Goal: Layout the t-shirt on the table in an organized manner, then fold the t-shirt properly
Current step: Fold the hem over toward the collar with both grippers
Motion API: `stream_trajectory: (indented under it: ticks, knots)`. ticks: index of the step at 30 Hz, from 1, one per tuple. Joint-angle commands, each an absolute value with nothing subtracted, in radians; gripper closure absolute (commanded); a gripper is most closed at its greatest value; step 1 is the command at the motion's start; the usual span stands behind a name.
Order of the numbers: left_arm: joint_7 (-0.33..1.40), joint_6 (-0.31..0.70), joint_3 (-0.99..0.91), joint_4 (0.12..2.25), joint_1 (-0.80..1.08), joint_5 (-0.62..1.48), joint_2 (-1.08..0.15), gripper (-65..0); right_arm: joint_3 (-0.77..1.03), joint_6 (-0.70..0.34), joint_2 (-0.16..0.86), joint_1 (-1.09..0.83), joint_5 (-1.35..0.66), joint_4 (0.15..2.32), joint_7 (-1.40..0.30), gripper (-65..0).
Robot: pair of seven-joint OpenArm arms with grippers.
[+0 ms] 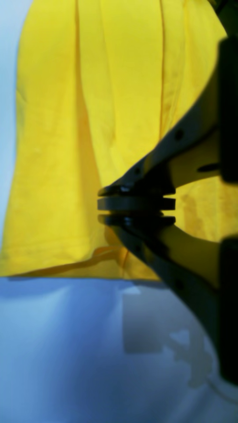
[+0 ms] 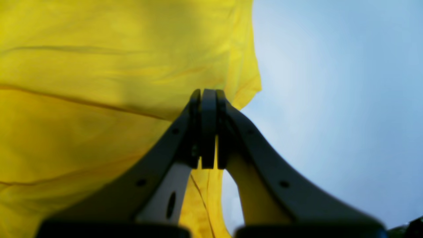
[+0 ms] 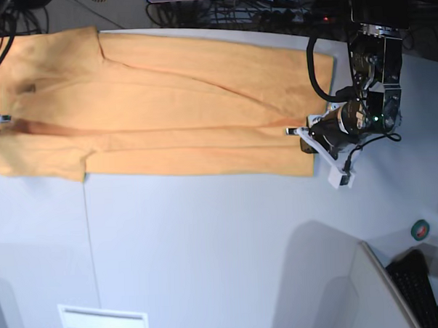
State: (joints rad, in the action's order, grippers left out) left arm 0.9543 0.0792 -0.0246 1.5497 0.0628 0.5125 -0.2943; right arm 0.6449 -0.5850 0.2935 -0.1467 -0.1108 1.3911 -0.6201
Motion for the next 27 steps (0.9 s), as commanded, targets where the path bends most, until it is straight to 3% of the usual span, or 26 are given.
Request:
stream_trajectory:
  ticks: [1,13,27]
  knots:
    - [0.941,0.082,-0.031,1.57,0.048,0.519,-0.306,0.0,0.648,-0.585,0.308,-0.147,-0.12,1.428,-0.622,0.0]
    - [0.944,0.082,-0.084,1.612,0.047,0.518,-0.308,0.0,0.651,-0.585,0.263,-0.272,-0.122,1.627,-0.788,0.0]
    - [0.946,0.082,-0.088,1.629,0.157,0.518,-0.308,0.0,0.654,-0.585,0.237,-0.364,-0.119,1.65,-0.796,0.0]
